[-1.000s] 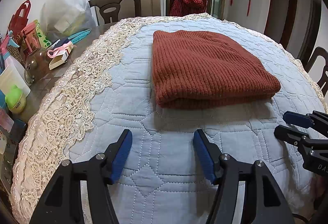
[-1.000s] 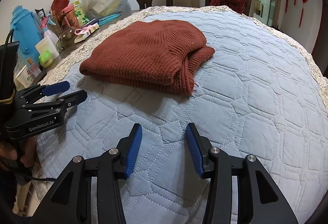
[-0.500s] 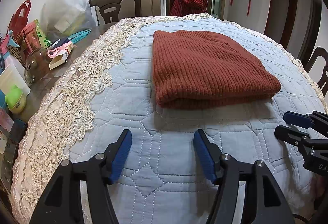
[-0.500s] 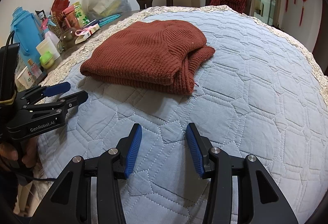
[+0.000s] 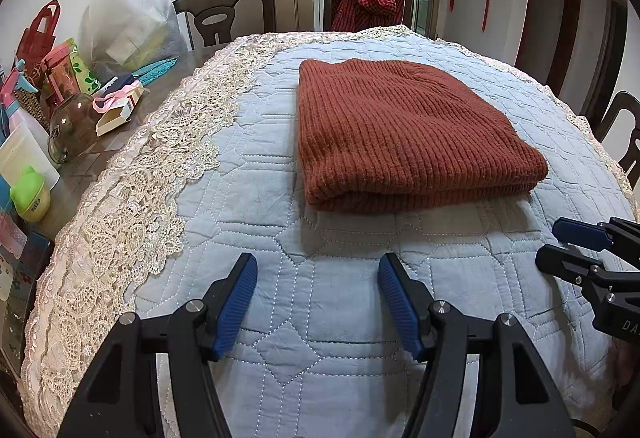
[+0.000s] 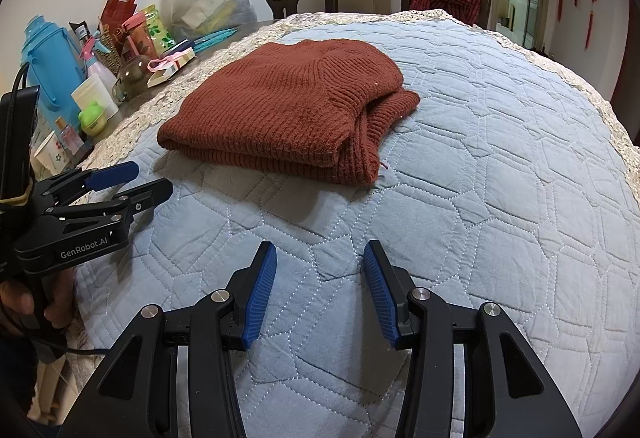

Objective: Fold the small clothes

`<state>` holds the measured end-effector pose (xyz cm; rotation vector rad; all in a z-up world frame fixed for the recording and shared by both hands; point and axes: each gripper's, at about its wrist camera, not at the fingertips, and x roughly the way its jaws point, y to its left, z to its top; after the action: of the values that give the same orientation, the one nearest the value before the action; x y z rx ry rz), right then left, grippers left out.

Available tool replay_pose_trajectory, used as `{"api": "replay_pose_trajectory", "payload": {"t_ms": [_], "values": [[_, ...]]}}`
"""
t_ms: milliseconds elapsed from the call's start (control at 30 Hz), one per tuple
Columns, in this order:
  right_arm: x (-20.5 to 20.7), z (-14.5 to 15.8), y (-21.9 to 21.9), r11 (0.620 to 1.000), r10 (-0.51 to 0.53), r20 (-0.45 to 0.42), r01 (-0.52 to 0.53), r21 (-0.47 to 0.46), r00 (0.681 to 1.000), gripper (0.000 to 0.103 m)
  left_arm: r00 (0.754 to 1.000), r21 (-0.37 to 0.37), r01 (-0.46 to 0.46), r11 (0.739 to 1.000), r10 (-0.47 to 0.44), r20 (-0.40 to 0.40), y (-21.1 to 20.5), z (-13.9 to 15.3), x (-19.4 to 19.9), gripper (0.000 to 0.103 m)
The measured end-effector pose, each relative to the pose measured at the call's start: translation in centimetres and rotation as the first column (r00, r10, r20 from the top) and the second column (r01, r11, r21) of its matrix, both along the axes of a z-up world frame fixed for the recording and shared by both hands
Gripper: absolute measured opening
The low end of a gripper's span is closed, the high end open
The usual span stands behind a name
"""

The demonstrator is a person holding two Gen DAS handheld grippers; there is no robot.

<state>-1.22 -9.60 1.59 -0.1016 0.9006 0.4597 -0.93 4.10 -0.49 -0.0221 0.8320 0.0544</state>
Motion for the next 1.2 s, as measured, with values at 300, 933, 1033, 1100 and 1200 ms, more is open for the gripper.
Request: {"api": "replay_pose_trajectory", "payload": {"t_ms": [300,933,1033,1100,1200], "values": [[-0.03,0.02,0.01,1.0,0.0,-0.001,0.0,0.004,1.0,0.047,1.0,-0.002,0.001,1.0,-0.001,-0.002,0.08,-0.01,0.03,0.066],[-0.03,0.07,-0.01,1.0,0.0,-0.001,0.0,0.004,1.0,0.047,1.0,-0.012,0.004,1.0,-0.004,-0.012,0.1,0.0,0.09,0.069],[-0.06,0.07,0.01,1.0,0.0,-0.002,0.0,0.006,1.0,0.047,1.0,-0.018,0.004,1.0,-0.004,-0.014,0.15,-0.01,0.1,0.07],[-0.03,0.09,-0.01,1.0,0.0,-0.002,0.0,0.007,1.0,0.047,1.0,-0.02,0.004,1.0,-0.004,-0.015,0.08,-0.01,0.11,0.07],[-0.06,0.15,0.06,1.0,0.0,-0.004,0.0,0.01,1.0,0.047,1.0,-0.019,0.003,1.0,-0.003,-0.016,-0.01,-0.02,0.08,0.07]]}}
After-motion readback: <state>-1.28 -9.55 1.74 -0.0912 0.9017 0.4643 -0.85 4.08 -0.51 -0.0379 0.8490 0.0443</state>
